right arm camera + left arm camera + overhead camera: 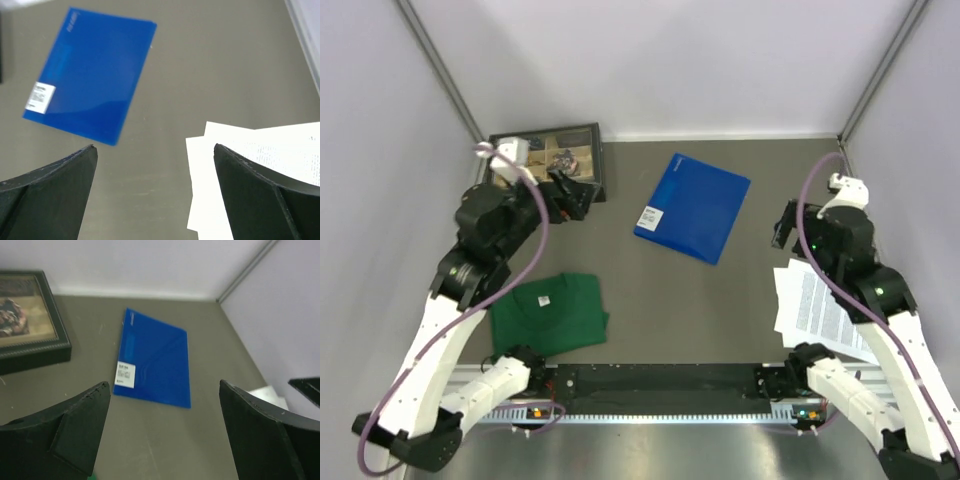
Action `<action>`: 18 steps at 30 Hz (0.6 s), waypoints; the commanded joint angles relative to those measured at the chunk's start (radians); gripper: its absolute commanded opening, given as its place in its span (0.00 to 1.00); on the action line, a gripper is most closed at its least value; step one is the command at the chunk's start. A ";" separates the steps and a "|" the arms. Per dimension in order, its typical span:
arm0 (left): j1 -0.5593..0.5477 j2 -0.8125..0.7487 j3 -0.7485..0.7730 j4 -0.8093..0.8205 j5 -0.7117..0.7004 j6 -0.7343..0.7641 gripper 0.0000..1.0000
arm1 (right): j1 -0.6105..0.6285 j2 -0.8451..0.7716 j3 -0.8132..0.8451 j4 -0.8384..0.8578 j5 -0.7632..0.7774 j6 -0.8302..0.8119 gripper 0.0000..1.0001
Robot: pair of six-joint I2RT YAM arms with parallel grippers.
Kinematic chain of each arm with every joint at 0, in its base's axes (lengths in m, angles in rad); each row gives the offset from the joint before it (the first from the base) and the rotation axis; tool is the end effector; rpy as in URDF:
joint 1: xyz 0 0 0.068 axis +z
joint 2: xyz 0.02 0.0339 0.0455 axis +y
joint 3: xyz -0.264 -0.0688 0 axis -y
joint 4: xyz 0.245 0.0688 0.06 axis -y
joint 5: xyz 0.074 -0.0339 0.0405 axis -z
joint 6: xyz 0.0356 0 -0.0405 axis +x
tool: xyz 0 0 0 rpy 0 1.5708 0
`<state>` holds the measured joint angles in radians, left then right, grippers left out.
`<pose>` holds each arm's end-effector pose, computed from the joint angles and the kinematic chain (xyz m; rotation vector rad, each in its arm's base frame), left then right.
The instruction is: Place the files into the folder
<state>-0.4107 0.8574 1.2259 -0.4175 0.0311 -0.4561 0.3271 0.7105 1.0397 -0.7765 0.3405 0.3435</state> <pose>0.1496 -0.0663 0.4520 -0.0131 1.6645 -0.6890 0.1263 0.0303 0.3751 0.2305 1.9784 0.0886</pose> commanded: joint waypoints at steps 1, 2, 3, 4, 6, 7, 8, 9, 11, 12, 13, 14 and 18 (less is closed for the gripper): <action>0.000 0.144 -0.040 0.075 0.154 0.068 0.93 | 0.013 0.119 -0.023 0.049 -0.013 0.029 0.99; -0.007 0.178 -0.045 0.075 0.156 0.092 0.92 | 0.013 0.166 -0.023 0.055 -0.026 0.035 0.99; -0.028 0.210 -0.048 0.074 0.151 0.126 0.91 | 0.013 0.187 -0.024 0.065 -0.037 0.041 0.99; -0.045 0.270 -0.052 0.072 0.136 0.202 0.90 | 0.013 0.208 -0.026 0.095 -0.070 0.038 0.99; -0.107 0.319 -0.080 0.088 0.021 0.273 0.88 | 0.013 0.248 -0.046 0.135 -0.109 0.026 0.99; -0.128 0.362 -0.092 0.100 -0.011 0.333 0.87 | 0.013 0.259 -0.053 0.150 -0.126 0.031 0.99; -0.144 0.383 -0.110 0.123 -0.022 0.361 0.86 | 0.012 0.268 -0.070 0.189 -0.145 0.034 0.99; -0.180 0.402 -0.121 0.140 -0.104 0.388 0.85 | 0.013 0.288 -0.078 0.203 -0.168 0.034 0.99; -0.220 0.449 -0.143 0.183 -0.152 0.488 0.80 | 0.015 0.313 -0.092 0.236 -0.224 0.037 0.99; -0.259 0.465 -0.167 0.204 -0.189 0.523 0.78 | 0.013 0.323 -0.096 0.241 -0.241 0.038 0.99; -0.279 0.489 -0.189 0.227 -0.207 0.606 0.77 | 0.013 0.349 -0.099 0.249 -0.282 0.038 0.99; -0.316 0.503 -0.206 0.271 -0.217 0.649 0.76 | 0.012 0.359 -0.108 0.256 -0.305 0.038 0.99; -0.367 0.626 -0.253 0.334 -0.243 0.833 0.72 | 0.012 0.376 -0.142 0.281 -0.414 0.035 0.99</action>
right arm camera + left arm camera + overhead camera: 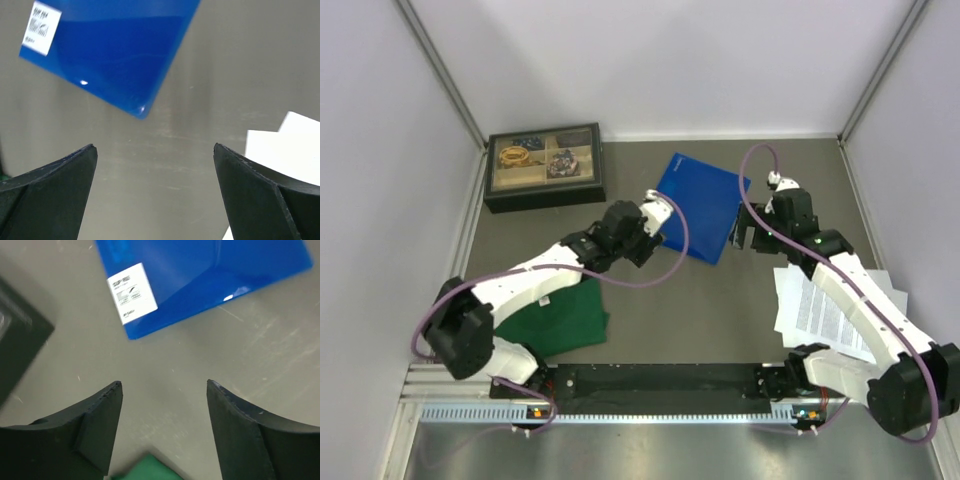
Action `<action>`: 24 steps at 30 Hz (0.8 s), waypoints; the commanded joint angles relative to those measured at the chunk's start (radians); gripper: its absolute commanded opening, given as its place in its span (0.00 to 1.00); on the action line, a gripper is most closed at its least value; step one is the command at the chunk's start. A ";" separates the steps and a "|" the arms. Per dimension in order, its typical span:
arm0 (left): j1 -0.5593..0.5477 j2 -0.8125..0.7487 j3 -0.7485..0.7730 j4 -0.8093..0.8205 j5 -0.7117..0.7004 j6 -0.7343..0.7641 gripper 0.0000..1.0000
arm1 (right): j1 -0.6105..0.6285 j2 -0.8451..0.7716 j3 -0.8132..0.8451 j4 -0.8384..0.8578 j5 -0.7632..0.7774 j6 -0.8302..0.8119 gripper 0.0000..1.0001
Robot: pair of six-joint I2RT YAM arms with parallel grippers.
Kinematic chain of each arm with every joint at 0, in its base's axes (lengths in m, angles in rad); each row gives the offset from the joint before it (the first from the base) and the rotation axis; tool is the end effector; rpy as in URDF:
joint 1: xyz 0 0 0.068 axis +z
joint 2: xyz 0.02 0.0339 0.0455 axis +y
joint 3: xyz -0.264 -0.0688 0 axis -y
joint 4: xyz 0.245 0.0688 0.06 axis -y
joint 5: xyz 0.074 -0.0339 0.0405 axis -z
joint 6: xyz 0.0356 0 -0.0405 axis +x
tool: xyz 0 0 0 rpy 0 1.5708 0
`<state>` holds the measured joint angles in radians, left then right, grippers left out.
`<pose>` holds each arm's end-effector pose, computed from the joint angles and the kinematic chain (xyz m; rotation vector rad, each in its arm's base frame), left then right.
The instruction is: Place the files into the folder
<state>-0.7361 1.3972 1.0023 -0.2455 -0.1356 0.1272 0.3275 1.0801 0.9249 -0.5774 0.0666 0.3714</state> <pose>0.2339 -0.2054 0.2694 0.8560 2.0384 -0.1893 0.2170 0.0712 0.2945 0.0853 2.3163 0.2810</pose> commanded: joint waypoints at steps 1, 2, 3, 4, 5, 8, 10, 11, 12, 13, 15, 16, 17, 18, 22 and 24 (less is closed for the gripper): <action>-0.043 0.107 -0.040 0.185 -0.068 0.314 0.71 | 0.013 -0.005 -0.046 0.091 -0.168 0.003 0.99; -0.054 0.127 -0.050 0.211 -0.079 0.343 0.70 | 0.013 -0.011 -0.054 0.100 -0.177 -0.002 0.99; -0.058 0.150 -0.053 0.274 -0.100 0.366 0.67 | 0.013 -0.017 -0.058 0.103 -0.183 -0.006 0.99; -0.059 0.198 -0.038 0.284 -0.137 0.365 0.65 | 0.012 -0.022 -0.058 0.100 -0.186 -0.021 0.99; -0.059 0.221 -0.028 0.291 -0.147 0.367 0.60 | 0.013 -0.026 -0.055 0.091 -0.185 -0.029 0.99; -0.077 0.334 0.033 0.290 -0.183 0.411 0.55 | 0.013 -0.054 -0.046 0.048 -0.153 -0.057 0.99; -0.091 0.417 0.064 0.291 -0.219 0.429 0.54 | 0.015 -0.074 -0.047 0.031 -0.130 -0.074 0.99; -0.100 0.439 0.088 0.295 -0.229 0.434 0.54 | 0.012 -0.095 -0.047 0.025 -0.123 -0.077 0.99; -0.105 0.479 0.096 0.302 -0.239 0.436 0.54 | 0.013 -0.103 -0.047 0.021 -0.119 -0.081 0.99; -0.108 0.494 0.102 0.308 -0.242 0.442 0.54 | 0.015 -0.109 -0.046 0.016 -0.113 -0.084 0.99; -0.115 0.538 0.114 0.350 -0.275 0.446 0.52 | 0.013 -0.129 -0.044 0.002 -0.106 -0.083 0.99; -0.118 0.551 0.119 0.360 -0.291 0.450 0.52 | 0.013 -0.137 -0.046 -0.001 -0.106 -0.077 0.99; -0.123 0.568 0.128 0.367 -0.300 0.451 0.52 | 0.013 -0.144 -0.046 -0.006 -0.109 -0.074 0.99; -0.128 0.598 0.145 0.371 -0.318 0.460 0.51 | 0.013 -0.154 -0.047 -0.007 -0.111 -0.071 0.99; -0.141 0.667 0.199 0.358 -0.338 0.457 0.40 | 0.013 -0.167 -0.061 -0.006 -0.082 -0.034 0.99; -0.143 0.698 0.234 0.335 -0.360 0.442 0.32 | 0.013 -0.164 -0.067 -0.009 -0.033 0.010 0.99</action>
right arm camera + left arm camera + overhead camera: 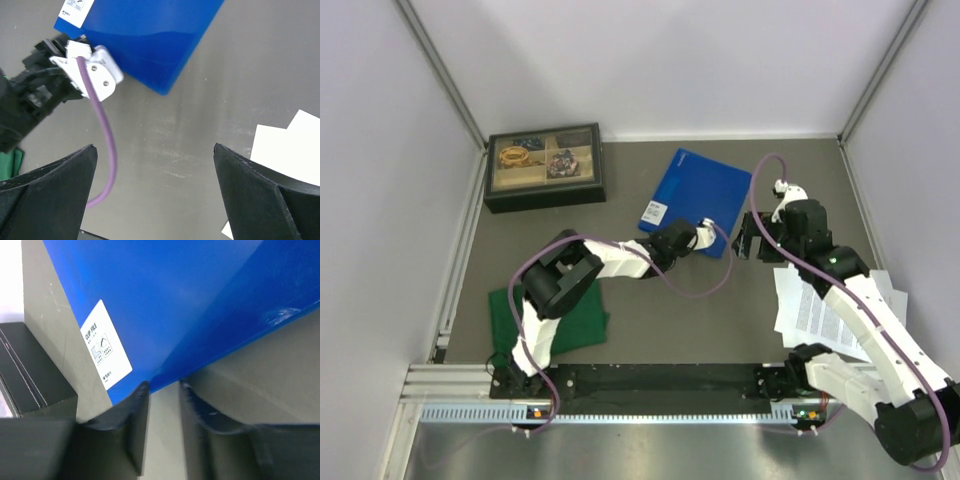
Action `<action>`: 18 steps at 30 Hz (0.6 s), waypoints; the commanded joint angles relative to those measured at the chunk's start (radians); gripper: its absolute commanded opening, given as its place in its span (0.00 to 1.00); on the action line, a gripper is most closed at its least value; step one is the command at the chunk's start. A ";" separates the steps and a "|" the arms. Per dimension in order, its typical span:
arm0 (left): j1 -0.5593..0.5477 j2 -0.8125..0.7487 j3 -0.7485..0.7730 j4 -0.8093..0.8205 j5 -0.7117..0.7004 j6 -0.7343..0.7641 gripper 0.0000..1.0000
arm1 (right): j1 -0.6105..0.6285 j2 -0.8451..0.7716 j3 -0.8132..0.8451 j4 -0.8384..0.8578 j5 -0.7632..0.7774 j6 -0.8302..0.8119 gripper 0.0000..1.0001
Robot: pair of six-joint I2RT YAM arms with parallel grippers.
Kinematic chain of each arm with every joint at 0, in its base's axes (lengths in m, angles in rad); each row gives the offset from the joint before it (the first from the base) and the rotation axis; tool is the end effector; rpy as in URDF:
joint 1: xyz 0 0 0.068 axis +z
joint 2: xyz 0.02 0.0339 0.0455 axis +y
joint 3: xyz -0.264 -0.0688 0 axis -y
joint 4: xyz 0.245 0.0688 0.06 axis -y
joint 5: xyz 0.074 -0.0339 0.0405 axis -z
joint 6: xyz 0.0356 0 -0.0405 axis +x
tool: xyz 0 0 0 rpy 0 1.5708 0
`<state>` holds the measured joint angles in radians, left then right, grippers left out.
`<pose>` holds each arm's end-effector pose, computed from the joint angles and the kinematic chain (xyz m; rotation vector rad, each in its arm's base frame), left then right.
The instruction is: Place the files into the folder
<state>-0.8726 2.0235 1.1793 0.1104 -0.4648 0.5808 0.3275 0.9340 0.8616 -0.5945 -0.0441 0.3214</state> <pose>0.2833 -0.3127 0.1368 1.3043 1.8199 0.3774 0.1868 0.0651 0.3001 -0.0312 2.2672 0.3983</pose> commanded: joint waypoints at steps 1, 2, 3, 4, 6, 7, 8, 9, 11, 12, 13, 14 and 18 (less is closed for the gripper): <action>-0.006 0.079 0.066 -0.025 -0.040 -0.016 0.23 | 0.013 -0.017 -0.004 0.007 0.091 0.077 0.99; -0.006 0.089 0.072 -0.028 -0.046 -0.027 0.18 | 0.013 -0.012 -0.004 -0.004 0.113 0.102 0.99; -0.006 0.090 0.086 -0.029 -0.057 -0.036 0.13 | 0.013 -0.009 -0.010 -0.004 0.140 0.141 0.99; -0.006 0.090 0.092 -0.038 -0.057 -0.045 0.05 | 0.013 0.003 -0.018 0.002 0.148 0.159 0.99; -0.006 0.084 0.106 -0.052 -0.040 -0.074 0.00 | -0.001 0.022 -0.044 0.039 0.142 0.206 0.99; -0.006 0.081 0.106 -0.054 -0.031 -0.087 0.00 | -0.013 0.049 -0.049 0.056 0.124 0.221 0.99; -0.006 0.075 0.106 -0.054 -0.020 -0.105 0.00 | -0.028 0.070 -0.053 0.073 0.072 0.238 0.99; -0.006 0.073 0.108 -0.054 -0.005 -0.113 0.00 | -0.045 0.089 -0.058 0.114 0.049 0.263 0.99; -0.006 0.060 0.108 -0.060 0.009 -0.156 0.00 | -0.083 0.153 -0.049 0.145 -0.023 0.278 0.99; -0.006 0.050 0.106 -0.070 0.023 -0.173 0.00 | -0.085 0.175 -0.026 0.159 -0.025 0.286 0.99; -0.005 0.028 0.091 -0.061 0.056 -0.188 0.00 | -0.093 0.202 -0.010 0.163 -0.022 0.286 0.99; -0.005 0.017 0.083 -0.058 0.069 -0.209 0.00 | -0.097 0.245 0.019 0.167 -0.020 0.288 0.99; -0.003 -0.025 0.111 -0.162 0.104 -0.292 0.10 | -0.145 0.337 0.059 0.206 -0.062 0.295 0.99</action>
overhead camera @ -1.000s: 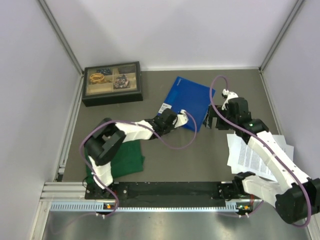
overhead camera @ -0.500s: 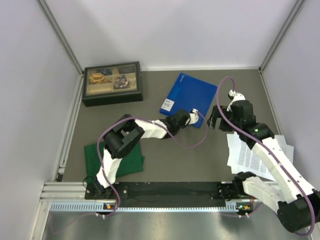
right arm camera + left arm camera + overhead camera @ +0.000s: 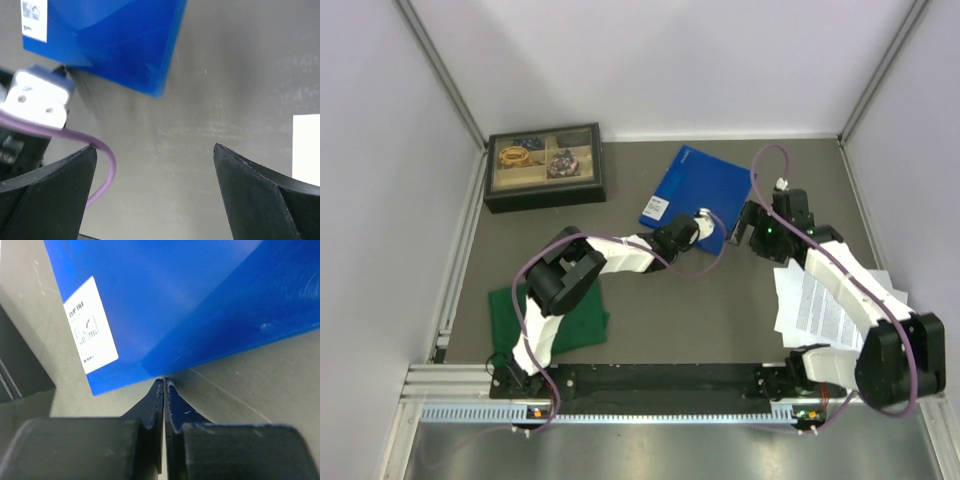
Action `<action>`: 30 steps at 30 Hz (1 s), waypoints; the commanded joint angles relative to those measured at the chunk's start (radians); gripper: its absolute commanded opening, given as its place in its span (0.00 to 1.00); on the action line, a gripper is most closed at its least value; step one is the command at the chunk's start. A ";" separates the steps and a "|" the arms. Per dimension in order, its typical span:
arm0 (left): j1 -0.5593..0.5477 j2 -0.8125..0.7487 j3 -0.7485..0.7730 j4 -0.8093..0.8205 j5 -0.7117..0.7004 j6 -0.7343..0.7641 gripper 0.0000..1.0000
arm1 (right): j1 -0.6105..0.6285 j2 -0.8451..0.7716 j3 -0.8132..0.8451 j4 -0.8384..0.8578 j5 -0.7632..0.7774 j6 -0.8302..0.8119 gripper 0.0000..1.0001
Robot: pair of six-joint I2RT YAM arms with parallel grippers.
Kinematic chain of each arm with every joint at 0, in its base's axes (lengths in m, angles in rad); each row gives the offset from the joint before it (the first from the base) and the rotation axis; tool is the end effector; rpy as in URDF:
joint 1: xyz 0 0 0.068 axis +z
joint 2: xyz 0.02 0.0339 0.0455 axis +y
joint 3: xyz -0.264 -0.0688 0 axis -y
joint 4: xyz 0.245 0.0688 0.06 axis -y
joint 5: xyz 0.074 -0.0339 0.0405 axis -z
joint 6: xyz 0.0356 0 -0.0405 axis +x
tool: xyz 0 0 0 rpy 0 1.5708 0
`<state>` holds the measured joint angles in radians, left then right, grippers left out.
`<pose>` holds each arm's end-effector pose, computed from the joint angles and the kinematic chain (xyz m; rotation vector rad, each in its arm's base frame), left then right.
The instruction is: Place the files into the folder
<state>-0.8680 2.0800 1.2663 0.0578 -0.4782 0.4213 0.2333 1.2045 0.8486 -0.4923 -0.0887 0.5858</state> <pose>0.2952 -0.3232 0.1347 1.1536 1.9253 0.3172 0.2409 0.0605 0.2488 0.3925 2.4405 0.4725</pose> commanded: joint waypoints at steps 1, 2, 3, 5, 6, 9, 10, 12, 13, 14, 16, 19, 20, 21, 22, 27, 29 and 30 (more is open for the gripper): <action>-0.008 -0.107 0.024 -0.140 0.125 -0.153 0.20 | -0.058 0.082 0.079 0.115 -0.026 0.028 0.99; -0.003 -0.126 0.013 -0.147 0.203 -0.173 0.33 | -0.069 0.124 0.101 0.115 -0.048 0.004 0.99; 0.007 -0.144 -0.005 -0.144 0.260 -0.167 0.51 | -0.072 0.139 0.113 0.110 -0.054 -0.013 0.99; 0.017 -0.182 -0.024 -0.157 0.367 -0.170 0.57 | -0.071 0.177 0.138 0.109 -0.059 -0.047 0.99; 0.032 -0.193 -0.021 -0.171 0.403 -0.174 0.59 | -0.072 0.209 0.139 0.110 -0.065 -0.053 0.99; 0.096 -0.238 -0.008 -0.174 0.544 -0.234 0.66 | -0.071 0.250 0.145 0.123 -0.104 -0.069 0.99; 0.121 -0.247 0.011 -0.174 0.571 -0.295 0.68 | -0.071 0.256 0.145 0.126 -0.118 -0.070 0.99; 0.205 -0.241 0.047 -0.187 0.669 -0.361 0.68 | -0.071 0.265 0.141 0.132 -0.147 -0.064 0.99; 0.231 -0.223 0.088 -0.187 0.696 -0.434 0.74 | -0.071 0.267 0.138 0.135 -0.152 -0.064 0.99; 0.257 -0.207 0.112 -0.185 0.707 -0.482 0.75 | -0.071 0.267 0.132 0.136 -0.160 -0.063 0.99; 0.329 -0.158 0.189 -0.205 0.760 -0.577 0.76 | -0.071 0.262 0.129 0.133 -0.164 -0.069 0.99; 0.408 -0.071 0.286 -0.205 0.858 -0.694 0.78 | -0.071 0.256 0.124 0.132 -0.174 -0.070 0.99; 0.423 -0.040 0.321 -0.222 0.869 -0.719 0.78 | -0.071 0.253 0.122 0.130 -0.181 -0.072 0.99; 0.443 -0.008 0.365 -0.261 0.872 -0.739 0.78 | -0.071 0.254 0.124 0.129 -0.186 -0.073 0.99; 0.449 0.058 0.457 -0.342 0.859 -0.772 0.78 | -0.072 0.254 0.127 0.124 -0.192 -0.076 0.99; 0.460 0.196 0.613 -0.426 0.806 -0.834 0.88 | -0.071 0.234 0.126 0.123 -0.210 -0.090 0.99; 0.458 0.235 0.623 -0.412 0.819 -0.857 0.90 | -0.069 0.227 0.115 0.123 -0.212 -0.093 0.99; 0.458 0.253 0.636 -0.418 0.823 -0.863 0.90 | -0.071 0.219 0.113 0.118 -0.212 -0.095 0.99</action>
<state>-0.3969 2.2772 1.8446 -0.2985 0.3103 -0.3611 0.1669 1.4742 0.9497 -0.3897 -0.2810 0.5156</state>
